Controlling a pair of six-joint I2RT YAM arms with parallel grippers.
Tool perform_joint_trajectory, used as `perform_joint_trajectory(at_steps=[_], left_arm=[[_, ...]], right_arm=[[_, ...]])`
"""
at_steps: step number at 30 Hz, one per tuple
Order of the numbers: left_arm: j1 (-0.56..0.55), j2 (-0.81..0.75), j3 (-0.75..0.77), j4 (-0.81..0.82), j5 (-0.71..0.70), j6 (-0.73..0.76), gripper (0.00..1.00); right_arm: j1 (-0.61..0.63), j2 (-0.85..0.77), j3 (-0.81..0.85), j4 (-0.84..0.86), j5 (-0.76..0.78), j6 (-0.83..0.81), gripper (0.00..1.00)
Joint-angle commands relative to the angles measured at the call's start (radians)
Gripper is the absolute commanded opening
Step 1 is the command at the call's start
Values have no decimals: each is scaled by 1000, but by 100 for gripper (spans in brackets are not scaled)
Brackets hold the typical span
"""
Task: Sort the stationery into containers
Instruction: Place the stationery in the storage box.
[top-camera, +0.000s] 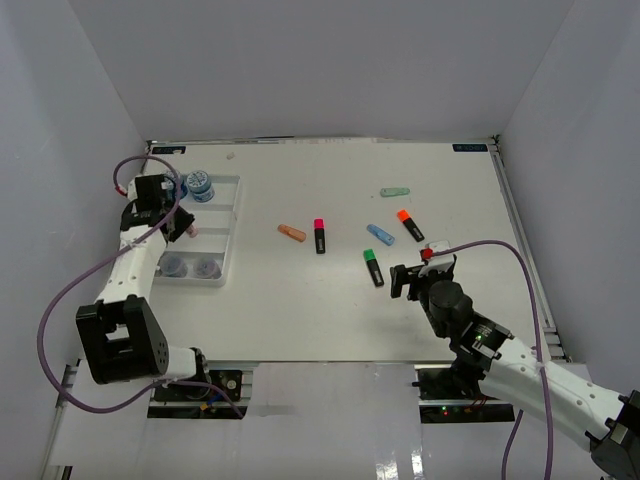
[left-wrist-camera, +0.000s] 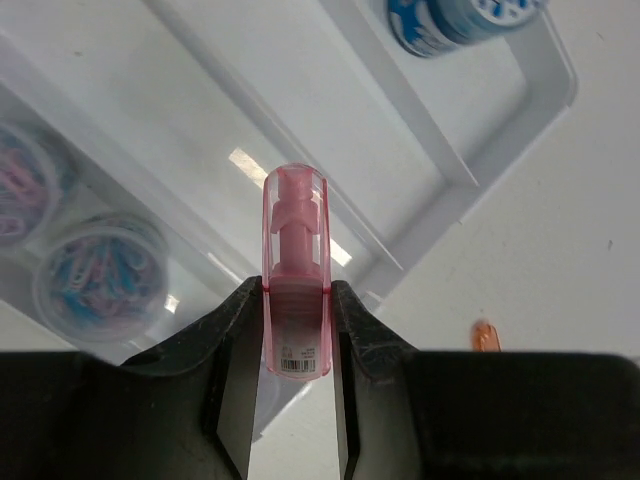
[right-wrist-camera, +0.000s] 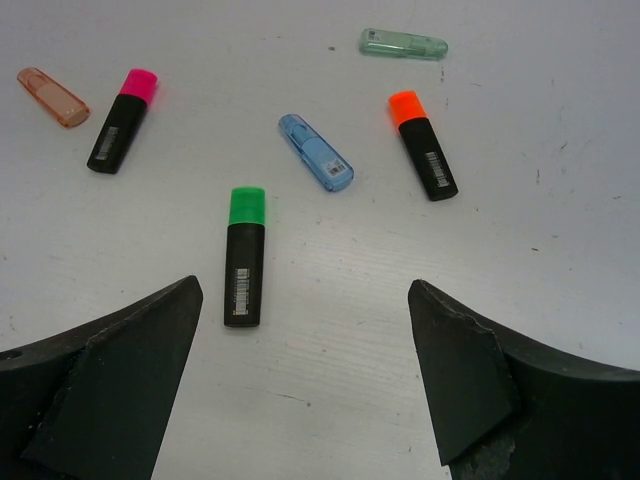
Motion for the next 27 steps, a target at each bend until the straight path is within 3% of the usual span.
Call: perform_joint_trajectory(at_steps=[1,6,18,24,27], left_arm=[[100,2,-33,42,124,-30,33],[197,61,-37,90,193,-108,34],[297,229,-2,153,236,-213,36],[311,298,9,171,256,-233,45],[314,305,13,174,273,-236,60]], right_arm=[[-4,-23,-19,47,3,10,90],[-4,-24,-19,48,-5,11,90],[-2,-29,-20,47,-5,10,90],[-4,-26,-20,47,-5,11,90],[-4,-20,-19,47,-7,10,90]])
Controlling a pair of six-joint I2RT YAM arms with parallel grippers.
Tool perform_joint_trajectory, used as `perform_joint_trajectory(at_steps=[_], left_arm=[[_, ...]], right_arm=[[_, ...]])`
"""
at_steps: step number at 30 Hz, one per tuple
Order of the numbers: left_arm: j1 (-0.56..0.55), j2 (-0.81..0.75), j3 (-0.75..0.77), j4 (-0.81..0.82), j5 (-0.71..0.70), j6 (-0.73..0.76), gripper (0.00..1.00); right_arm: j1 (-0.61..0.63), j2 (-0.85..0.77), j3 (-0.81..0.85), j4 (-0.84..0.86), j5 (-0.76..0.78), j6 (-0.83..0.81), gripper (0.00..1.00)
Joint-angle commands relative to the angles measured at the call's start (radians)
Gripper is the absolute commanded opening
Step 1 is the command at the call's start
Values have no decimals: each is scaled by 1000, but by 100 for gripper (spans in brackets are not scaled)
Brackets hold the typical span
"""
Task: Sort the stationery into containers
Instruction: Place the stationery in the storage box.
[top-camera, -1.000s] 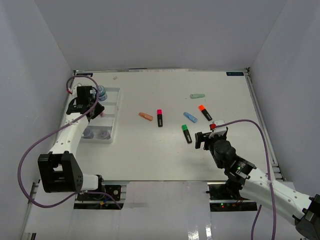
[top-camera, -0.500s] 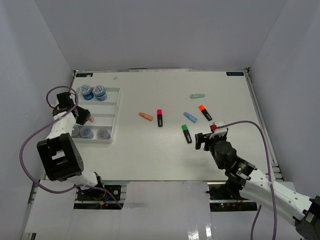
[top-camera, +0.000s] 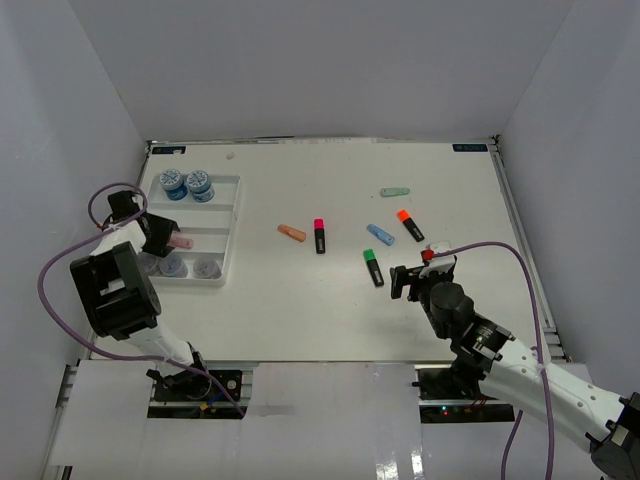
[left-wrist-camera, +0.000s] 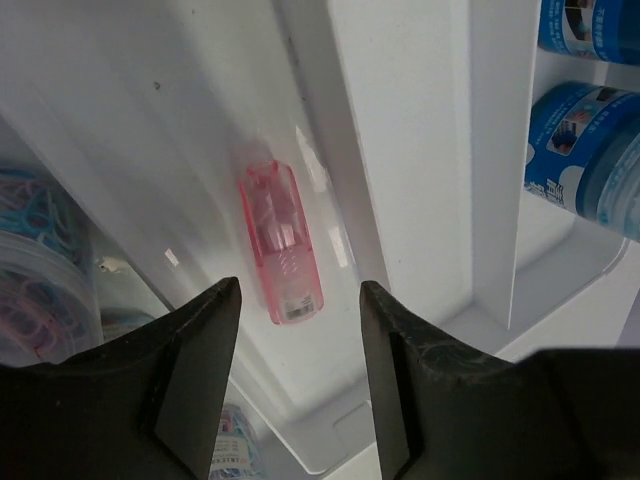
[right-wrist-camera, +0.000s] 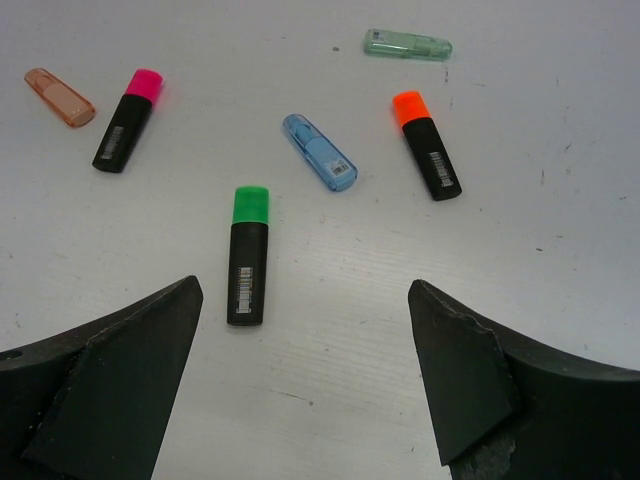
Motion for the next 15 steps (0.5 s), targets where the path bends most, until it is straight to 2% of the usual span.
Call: perform_joint_trajectory(at_steps=[1,5,9,11,13,15], left_arm=[[5,-16,35,25,34,-14,63],[5,-54,43,18,47,1,83],[-2,-148,46,15,77,43,96],[-21,-195,52,2,76,82,98],[-86,-266,60,-7,55,124,98],[-200,-303,73,-37,7,145,98]], right_arm=[[-4,4,-4,49,5,6,90],[-4,18,1,49,0,6,90],[-2,26,1,52,-1,5,90],[-4,30,2,54,-3,5,90],[-2,38,2,57,-6,5,90],[-4,47,4,60,-6,3,90]])
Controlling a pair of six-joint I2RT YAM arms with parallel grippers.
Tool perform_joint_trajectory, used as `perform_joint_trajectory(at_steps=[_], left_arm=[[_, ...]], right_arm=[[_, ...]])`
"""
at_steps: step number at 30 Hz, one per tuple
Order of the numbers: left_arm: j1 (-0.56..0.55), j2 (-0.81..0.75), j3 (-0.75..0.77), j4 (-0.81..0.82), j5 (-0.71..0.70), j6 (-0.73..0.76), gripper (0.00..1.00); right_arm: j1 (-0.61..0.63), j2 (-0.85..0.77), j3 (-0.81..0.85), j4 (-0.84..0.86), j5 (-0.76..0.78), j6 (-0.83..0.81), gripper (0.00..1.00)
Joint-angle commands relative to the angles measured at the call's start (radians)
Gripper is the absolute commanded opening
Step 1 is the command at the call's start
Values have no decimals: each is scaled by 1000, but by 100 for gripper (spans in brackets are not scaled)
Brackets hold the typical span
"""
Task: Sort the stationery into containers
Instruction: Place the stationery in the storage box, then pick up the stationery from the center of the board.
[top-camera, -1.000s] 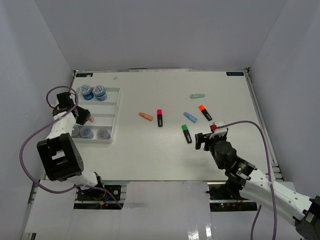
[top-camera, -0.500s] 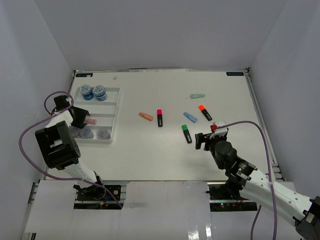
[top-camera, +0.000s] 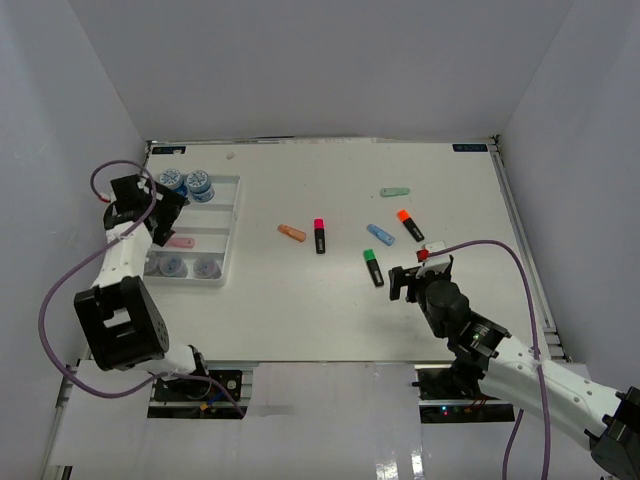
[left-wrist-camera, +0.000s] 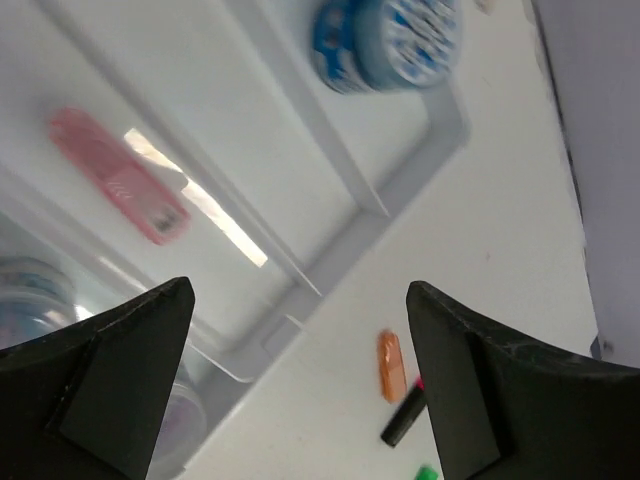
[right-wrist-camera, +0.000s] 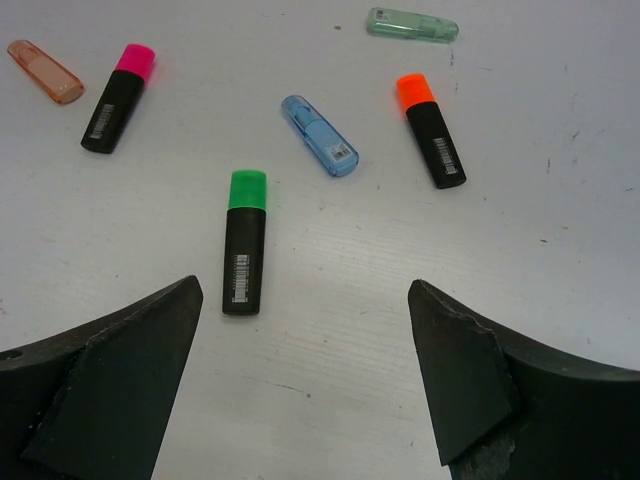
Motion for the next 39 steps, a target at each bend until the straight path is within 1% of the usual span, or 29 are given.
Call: perform_joint_trajectory(at_steps=[1,2,3,5,7,8,10,11,14,15,17,18,22,25,31,35,39], left_arm=[[-170,-135,56,-35,-79,75,98],[-260,-144,59,-47,-105,81,98],[-302,-149,59,-52,-134,78,98],[-434,-141,65,-74,-208,67,98],[-509,-120,82,-84,-258,59,98],[-575,-83,91,-101,-315,59,98],[-637,-36,132,-120,-358,49,98],[-689,16,146,-135,-380,41,98],[-764,98,206,-161,-426,10,98],[-805,150,223,-167,-455,-2,98],[-842,204,270,-190,-477,-37,98],[-850,257,286,-198,-481,-62,98],[-865,378,370,-241,-480,-99,98],[-870,443,410,-259,-489,-128,98],[-870,524,462,-299,-501,-152,96],[-870,578,500,-322,-512,-156,91],[-862,598,519,-328,-520,-154,87]], right_arm=[[-2,11,5,58,1,4,90],[-2,13,5,58,1,2,90],[-4,17,5,60,1,2,90],[-2,20,5,63,-1,2,90],[-4,20,4,63,-2,5,90],[-4,19,1,64,-2,5,90],[-2,13,-1,66,-4,7,90],[-4,10,-4,66,-4,8,90],[-4,5,-5,64,-2,8,90],[-2,-3,-7,64,-4,10,90],[-4,-10,-12,64,-4,11,90],[-4,-16,-15,64,-7,11,90],[-2,-26,-16,66,-7,13,90],[-4,-29,-18,66,-8,14,90],[-2,-27,-19,66,-14,17,90],[-2,-29,-18,64,-14,17,90],[-4,-38,-19,64,-16,17,90]])
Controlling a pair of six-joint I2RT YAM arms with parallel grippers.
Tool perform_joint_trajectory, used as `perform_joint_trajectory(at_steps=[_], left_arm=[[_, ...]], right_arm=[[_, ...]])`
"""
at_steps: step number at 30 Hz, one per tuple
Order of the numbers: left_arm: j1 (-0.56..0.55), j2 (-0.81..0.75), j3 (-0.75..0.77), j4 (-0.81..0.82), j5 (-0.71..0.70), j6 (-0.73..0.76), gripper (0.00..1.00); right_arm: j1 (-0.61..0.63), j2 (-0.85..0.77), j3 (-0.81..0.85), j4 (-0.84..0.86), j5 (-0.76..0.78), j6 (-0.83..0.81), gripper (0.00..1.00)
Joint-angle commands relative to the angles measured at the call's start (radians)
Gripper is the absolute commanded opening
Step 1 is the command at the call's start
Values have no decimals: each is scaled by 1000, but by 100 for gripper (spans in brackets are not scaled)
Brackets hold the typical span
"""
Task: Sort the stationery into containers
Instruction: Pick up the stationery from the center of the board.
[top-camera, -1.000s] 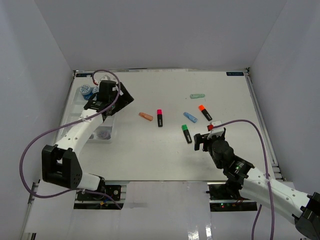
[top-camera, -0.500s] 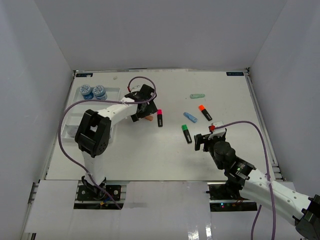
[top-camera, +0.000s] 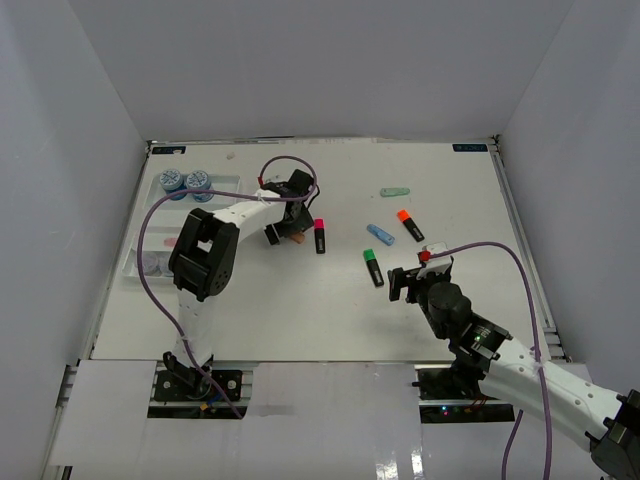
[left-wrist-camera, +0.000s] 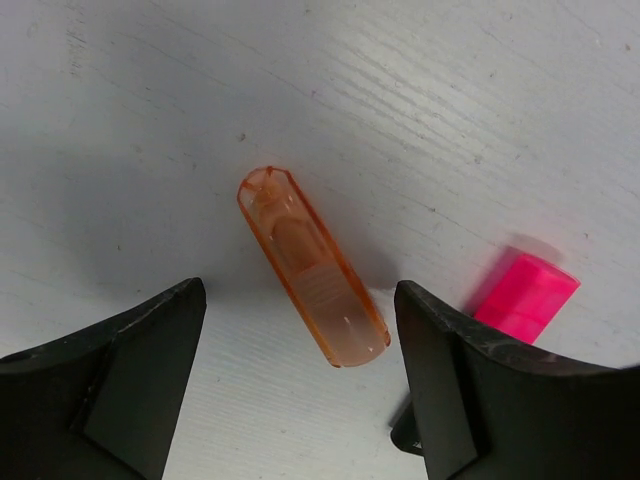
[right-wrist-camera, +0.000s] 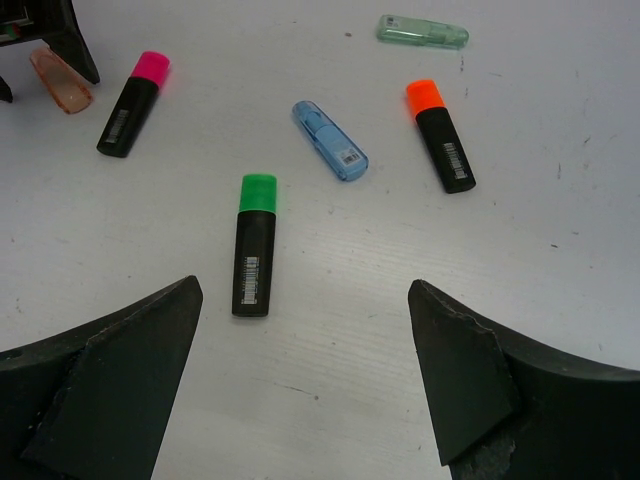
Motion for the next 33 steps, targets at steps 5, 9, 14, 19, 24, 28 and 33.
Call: perform_joint_trajectory(at_steps=[5,9,14,19,24,28,33], left_arm=[[21,11,22,-15,-17,-10,79],[22,8,5,-15,-11,-13,67],[23,-47,-36,-3,-14,-19,54],[40,-149,-118,14,-23,-10,42],[78,-261,-190,43,-2,6,33],[126,-346,-231,45,23,27,32],[311,-472,-285,54,86,64,33]], right_arm=[[-4,-21,-8,52,3,16,90],[-4,-15,-5,52,2,16,90],[-4,-15,-5,52,0,16,90],[-4,-16,-5,53,-3,16,90],[-4,-18,-5,52,-4,17,90],[-4,-21,-5,52,-4,16,90],[-2,-27,-5,53,-9,16,90]])
